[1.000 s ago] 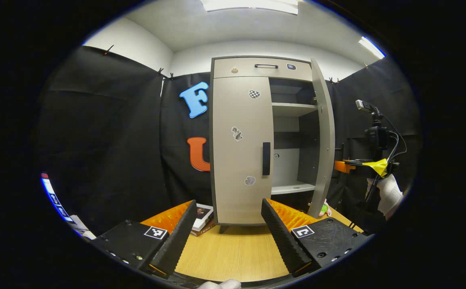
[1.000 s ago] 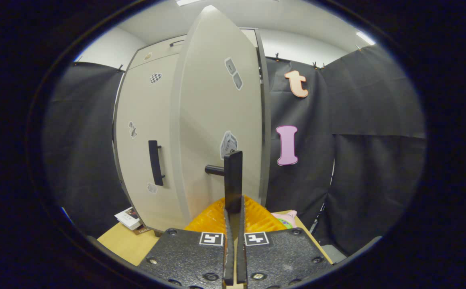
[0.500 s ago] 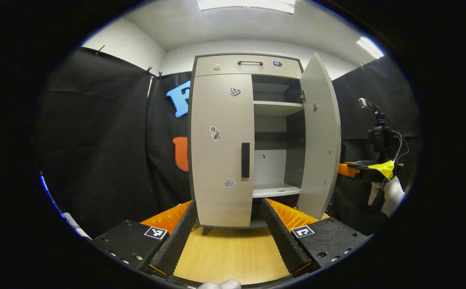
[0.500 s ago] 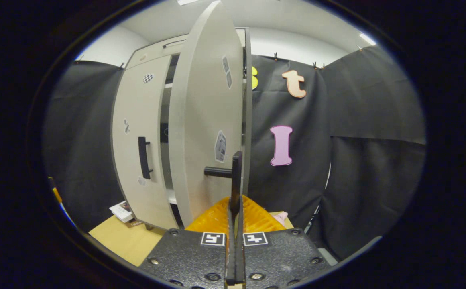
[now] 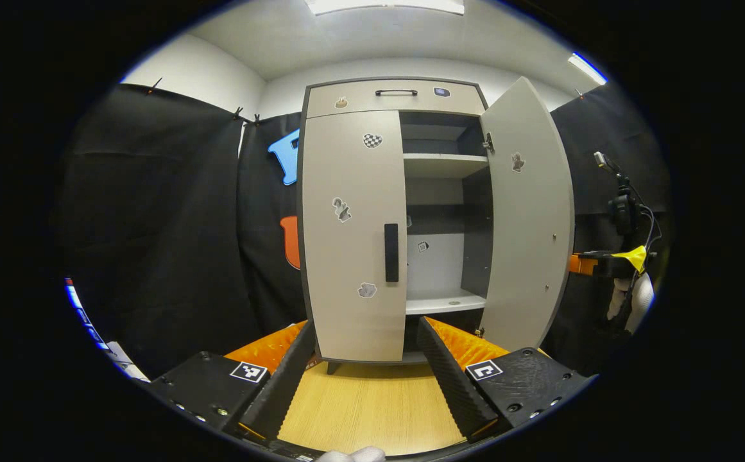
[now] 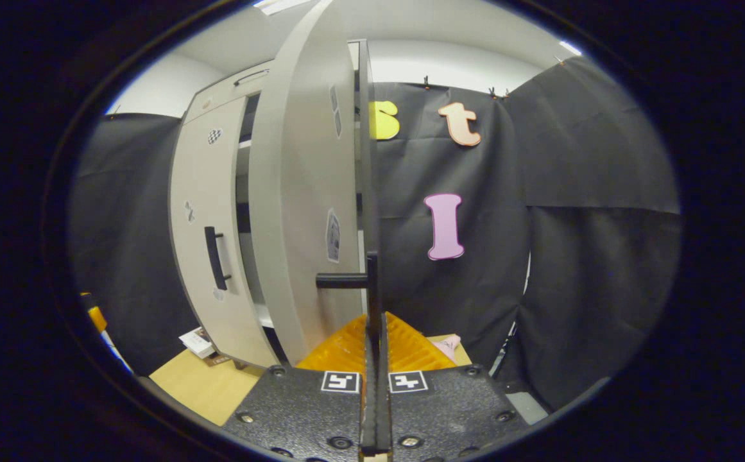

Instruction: Open the right door of the double-door shoe cabinet with the right hand, and open the left door with the left hand.

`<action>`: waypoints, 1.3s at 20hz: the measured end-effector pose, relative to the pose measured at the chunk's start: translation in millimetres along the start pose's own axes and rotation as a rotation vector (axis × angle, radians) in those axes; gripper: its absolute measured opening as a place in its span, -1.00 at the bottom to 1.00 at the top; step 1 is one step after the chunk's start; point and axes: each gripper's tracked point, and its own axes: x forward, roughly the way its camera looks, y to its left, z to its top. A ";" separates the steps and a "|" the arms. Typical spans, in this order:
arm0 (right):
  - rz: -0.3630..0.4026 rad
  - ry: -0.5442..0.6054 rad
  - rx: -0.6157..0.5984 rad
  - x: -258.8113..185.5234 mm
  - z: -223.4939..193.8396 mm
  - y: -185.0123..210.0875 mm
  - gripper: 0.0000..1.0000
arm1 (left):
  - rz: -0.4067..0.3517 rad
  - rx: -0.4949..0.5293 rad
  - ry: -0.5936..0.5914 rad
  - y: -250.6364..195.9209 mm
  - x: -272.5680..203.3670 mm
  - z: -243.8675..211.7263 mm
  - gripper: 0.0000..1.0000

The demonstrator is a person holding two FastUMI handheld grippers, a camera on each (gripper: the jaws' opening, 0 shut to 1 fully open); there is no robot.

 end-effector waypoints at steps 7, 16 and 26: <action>-0.046 -0.032 -0.038 -25.7 10.1 -3.1 -0.92 | 0.003 0.003 0.006 13.7 -4.8 -0.2 0.93; -0.089 -0.147 -0.046 -111.7 36.3 35.8 0.84 | -0.004 0.015 -0.016 57.9 -3.5 1.0 0.93; 0.019 -0.112 -0.058 -151.7 -7.9 122.2 0.97 | -0.040 0.033 -0.020 62.6 15.2 -4.2 0.93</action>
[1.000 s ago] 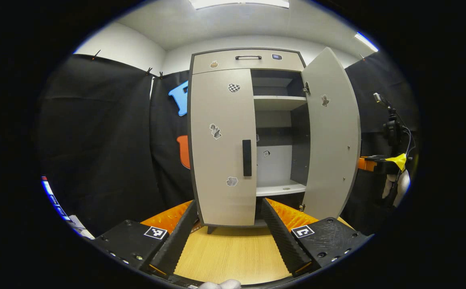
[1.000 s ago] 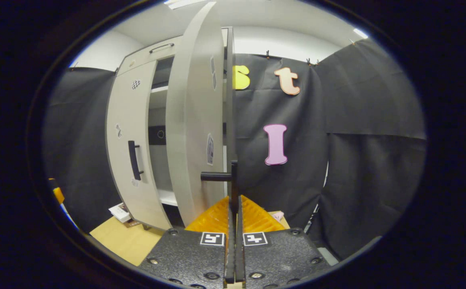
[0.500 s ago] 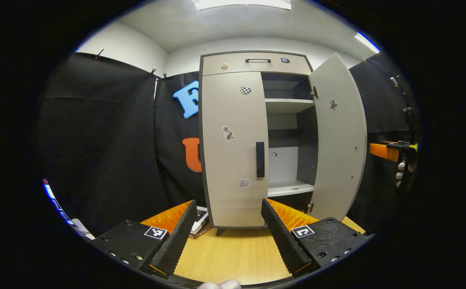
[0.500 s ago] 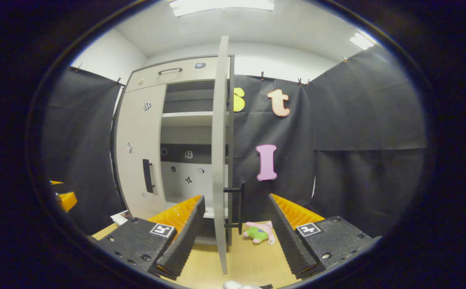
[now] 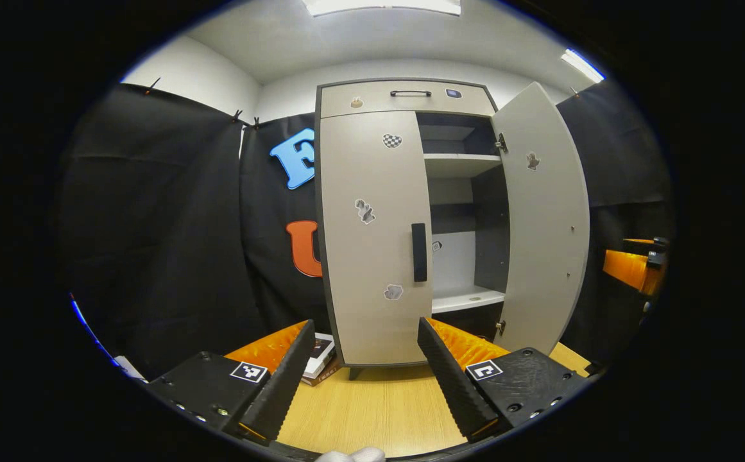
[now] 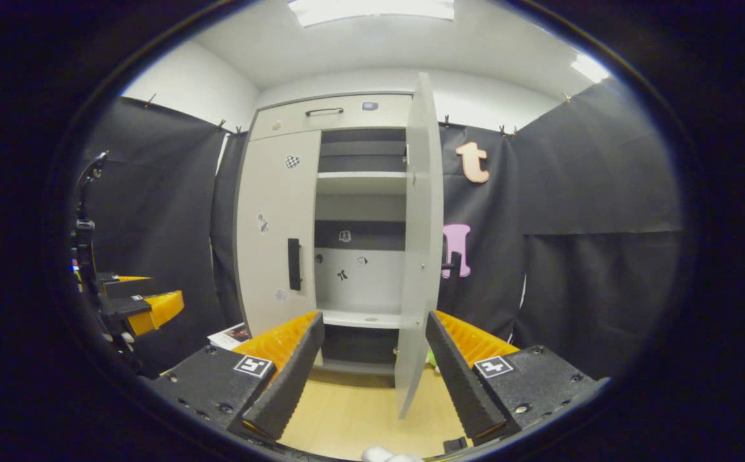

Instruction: Open the right door of the double-door shoe cabinet with the right hand, and open the left door with the left hand.

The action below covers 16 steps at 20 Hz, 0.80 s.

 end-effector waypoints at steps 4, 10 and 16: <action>0.019 0.018 0.023 7.6 -1.4 2.6 0.99 | -0.002 -0.010 -0.004 -9.8 30.0 5.8 0.92; 0.041 0.028 0.016 21.8 0.2 3.7 0.97 | -0.024 -0.036 -0.024 -41.2 112.4 19.9 0.93; 0.037 0.024 -0.002 37.2 6.4 -4.2 0.99 | -0.065 -0.007 -0.051 -79.2 202.6 26.6 0.92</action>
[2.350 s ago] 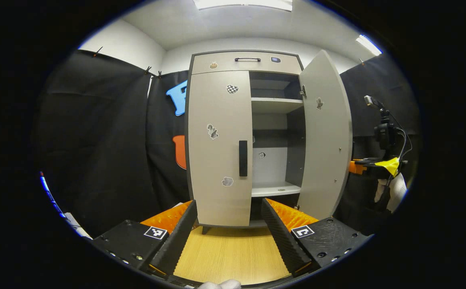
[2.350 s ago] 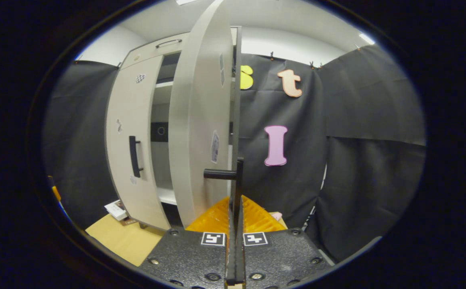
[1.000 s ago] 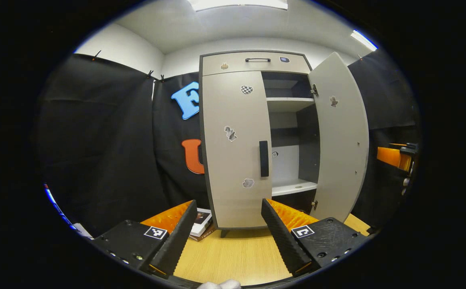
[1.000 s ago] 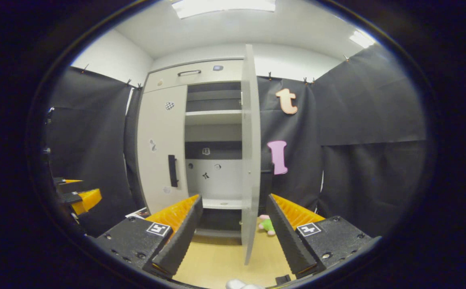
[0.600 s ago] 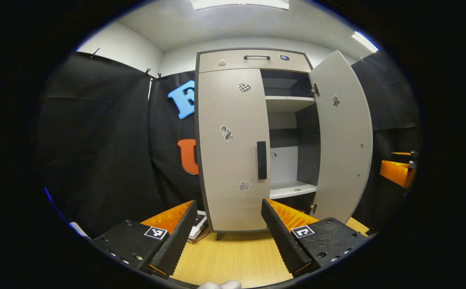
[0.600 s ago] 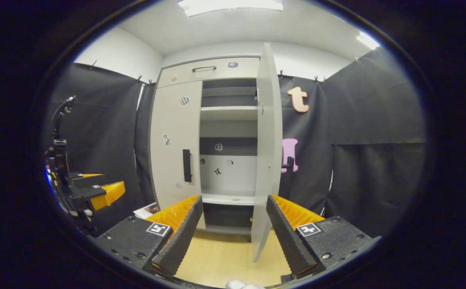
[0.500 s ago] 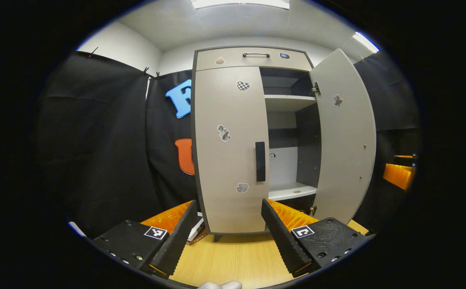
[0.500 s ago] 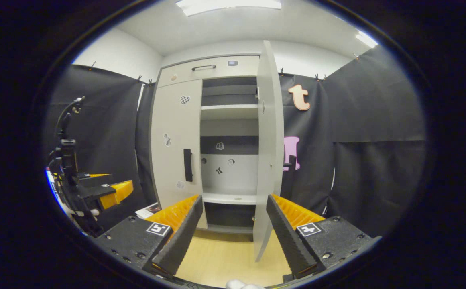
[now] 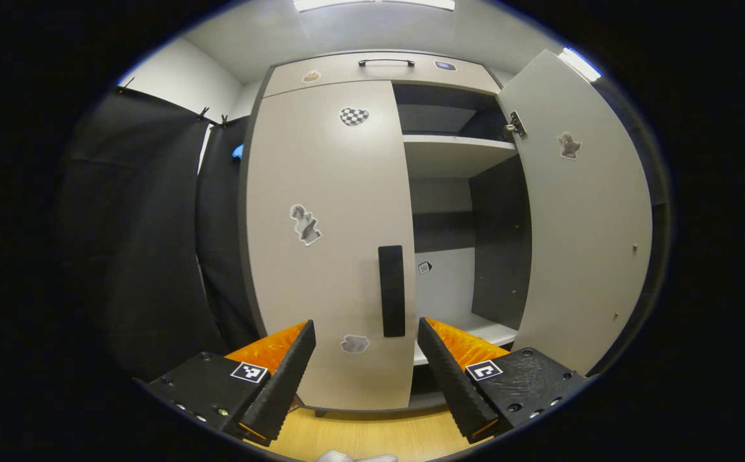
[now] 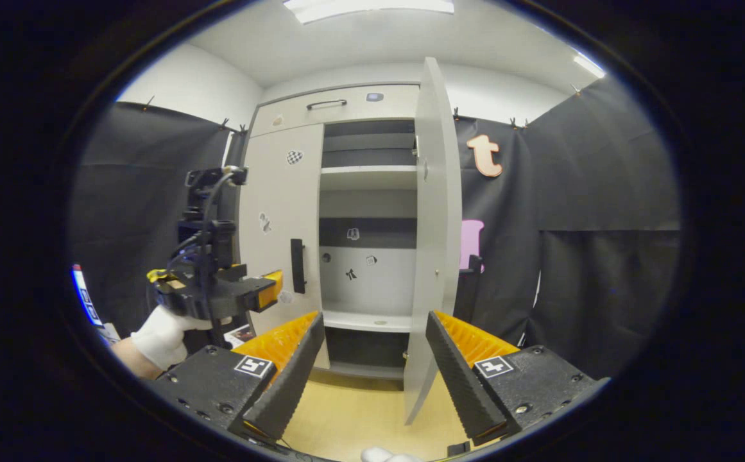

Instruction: Open the right door of the double-door shoe cabinet with the right hand, and open the left door with the left hand.

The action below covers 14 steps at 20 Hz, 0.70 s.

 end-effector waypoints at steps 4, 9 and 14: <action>-0.012 0.009 -0.009 8.0 0.3 -6.8 0.99 | -0.014 0.003 -0.007 -11.8 51.3 -2.4 0.93; -0.021 0.030 -0.030 17.4 -3.1 -10.6 0.99 | -0.007 -0.016 -0.001 -13.3 94.4 -10.8 0.91; -0.019 0.032 -0.038 19.5 -4.6 -17.2 0.97 | -0.016 -0.052 0.013 -15.3 106.5 -17.0 0.38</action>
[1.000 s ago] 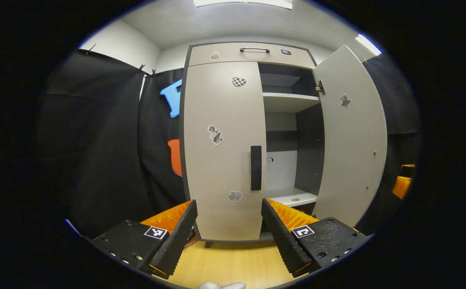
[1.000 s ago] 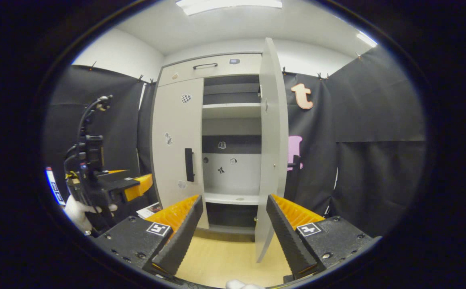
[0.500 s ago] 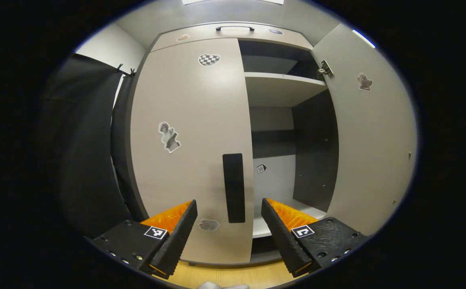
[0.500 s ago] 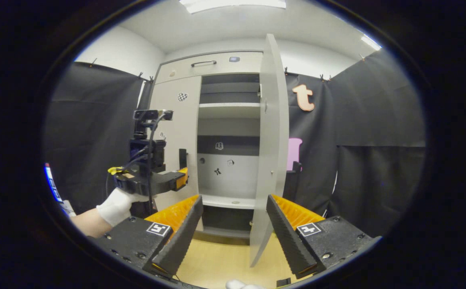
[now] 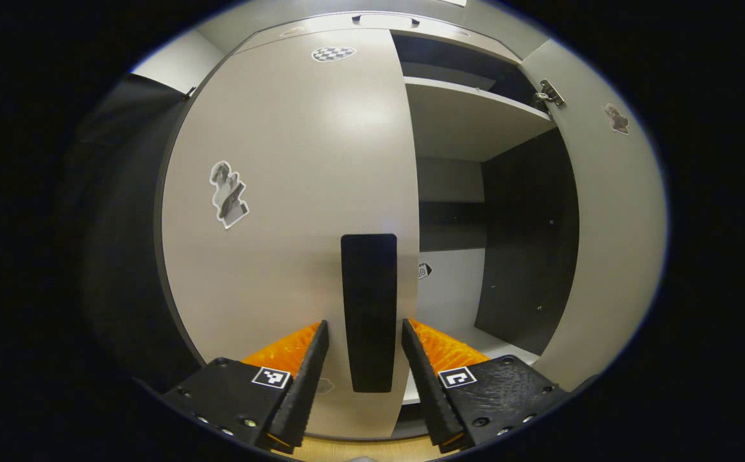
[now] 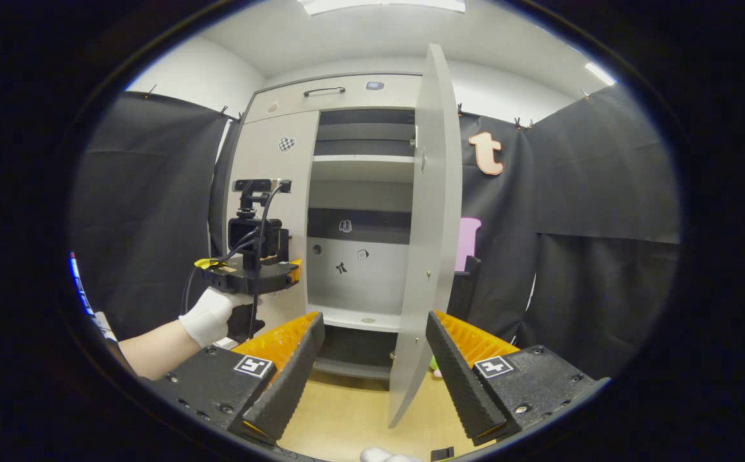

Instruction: Open the right door of the double-door shoe cabinet with the right hand, and open the left door with the left hand.

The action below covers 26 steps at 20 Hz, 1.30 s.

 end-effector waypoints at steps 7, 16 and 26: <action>0.027 0.000 0.017 4.0 -1.3 4.7 0.99 | -0.016 0.016 -0.014 0.8 -0.3 0.5 -0.68; 0.047 -0.030 0.016 -8.6 7.1 9.0 0.99 | -0.045 0.023 0.012 -0.1 -17.6 1.1 -0.94; 0.096 -0.046 0.015 -39.3 5.4 39.2 0.97 | -0.058 0.024 0.010 18.8 -64.8 1.0 -0.95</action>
